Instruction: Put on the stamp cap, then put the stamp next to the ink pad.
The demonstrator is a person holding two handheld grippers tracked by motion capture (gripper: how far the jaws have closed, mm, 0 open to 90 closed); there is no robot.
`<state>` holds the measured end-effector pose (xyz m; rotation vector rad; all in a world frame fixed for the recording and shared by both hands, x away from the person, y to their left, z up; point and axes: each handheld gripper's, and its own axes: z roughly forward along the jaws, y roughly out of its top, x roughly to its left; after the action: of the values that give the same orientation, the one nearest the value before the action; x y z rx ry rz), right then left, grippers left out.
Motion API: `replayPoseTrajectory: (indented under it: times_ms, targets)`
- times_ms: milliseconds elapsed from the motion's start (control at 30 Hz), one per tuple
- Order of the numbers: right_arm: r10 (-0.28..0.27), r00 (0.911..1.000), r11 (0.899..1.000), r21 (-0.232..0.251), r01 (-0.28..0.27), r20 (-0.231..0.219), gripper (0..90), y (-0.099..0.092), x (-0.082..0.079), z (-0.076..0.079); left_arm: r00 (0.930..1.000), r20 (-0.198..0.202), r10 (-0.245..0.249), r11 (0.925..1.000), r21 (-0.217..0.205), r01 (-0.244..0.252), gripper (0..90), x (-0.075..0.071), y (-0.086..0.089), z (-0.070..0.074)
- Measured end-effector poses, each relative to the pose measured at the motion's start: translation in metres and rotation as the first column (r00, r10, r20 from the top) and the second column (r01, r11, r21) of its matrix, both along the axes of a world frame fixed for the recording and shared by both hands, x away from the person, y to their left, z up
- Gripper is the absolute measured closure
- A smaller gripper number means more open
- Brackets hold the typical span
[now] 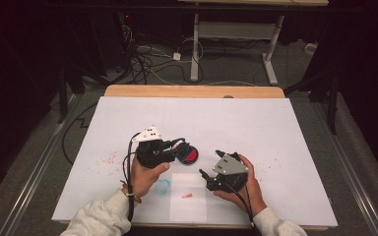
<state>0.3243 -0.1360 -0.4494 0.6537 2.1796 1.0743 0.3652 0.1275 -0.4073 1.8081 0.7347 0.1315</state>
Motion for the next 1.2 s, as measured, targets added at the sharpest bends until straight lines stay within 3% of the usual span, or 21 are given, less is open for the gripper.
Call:
replayPoseTrajectory:
  times_ms: [300, 633, 867, 933, 1200]
  targets:
    - [-0.021, 0.9998, 1.000, 0.003, 0.021, 0.003, 22.3, -0.014, -0.005, 0.004, 0.9978, 0.037, 0.055, 0.9973, 0.046, -0.057, 68.1, 0.002, 0.016, 0.003]
    - [-0.067, 0.9977, 0.998, 0.007, 0.067, 0.007, 22.8, -0.037, -0.010, 0.007, 0.9888, 0.080, 0.125, 0.9832, 0.123, -0.135, 68.1, 0.007, 0.035, -0.002]
    - [-0.096, 0.9954, 0.995, -0.006, 0.096, 0.009, 22.9, -0.053, -0.017, 0.007, 0.9789, 0.104, 0.175, 0.9608, 0.199, -0.193, 68.1, 0.013, 0.044, -0.008]
    - [-0.104, 0.9945, 0.995, -0.005, 0.104, 0.009, 23.0, -0.057, -0.019, 0.007, 0.9800, 0.087, 0.179, 0.9605, 0.200, -0.193, 68.1, 0.016, 0.045, -0.011]
    - [-0.129, 0.9917, 0.992, -0.004, 0.129, 0.004, 23.0, -0.070, -0.024, 0.006, 0.9725, 0.107, 0.207, 0.9347, 0.272, -0.229, 68.1, 0.020, 0.044, -0.018]
